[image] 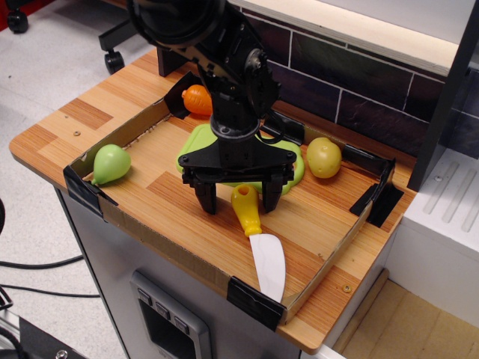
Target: Put knife on cutting board
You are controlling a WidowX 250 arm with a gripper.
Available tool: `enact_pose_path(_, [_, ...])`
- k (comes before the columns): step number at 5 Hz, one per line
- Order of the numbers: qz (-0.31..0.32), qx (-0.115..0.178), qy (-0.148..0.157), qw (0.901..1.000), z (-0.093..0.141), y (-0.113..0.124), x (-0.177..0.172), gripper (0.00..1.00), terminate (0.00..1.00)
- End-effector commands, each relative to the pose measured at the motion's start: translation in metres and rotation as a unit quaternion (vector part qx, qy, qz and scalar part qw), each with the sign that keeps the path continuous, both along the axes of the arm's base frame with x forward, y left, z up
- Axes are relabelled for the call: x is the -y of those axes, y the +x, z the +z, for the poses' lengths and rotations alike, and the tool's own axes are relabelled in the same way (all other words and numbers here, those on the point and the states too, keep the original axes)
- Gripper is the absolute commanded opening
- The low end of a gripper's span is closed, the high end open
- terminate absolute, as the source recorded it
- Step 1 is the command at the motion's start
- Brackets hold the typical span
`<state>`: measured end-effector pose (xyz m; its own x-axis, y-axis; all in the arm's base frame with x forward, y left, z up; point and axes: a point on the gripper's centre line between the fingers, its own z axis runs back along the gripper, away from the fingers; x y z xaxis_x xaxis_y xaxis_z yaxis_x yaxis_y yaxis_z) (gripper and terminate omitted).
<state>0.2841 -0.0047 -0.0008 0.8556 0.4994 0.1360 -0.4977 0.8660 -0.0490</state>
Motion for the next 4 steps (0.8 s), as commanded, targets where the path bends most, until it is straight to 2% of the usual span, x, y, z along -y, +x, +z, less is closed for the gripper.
enact_pose_path(1, [-0.057, -0.012, -0.029, 0.9979, 0.016, 0.003, 0.003, 0.00, 0.00])
enact_pose_path(2, [-0.047, -0.017, -0.042, 0.9979, 0.033, 0.006, 0.003, 0.00, 0.00])
enact_pose_path(3, [-0.043, -0.019, -0.073, 0.9962, 0.062, 0.009, 0.001, 0.00, 0.00])
enact_pose_path(4, [0.012, -0.008, -0.085, 0.9962, 0.085, 0.023, -0.005, 0.00, 0.00])
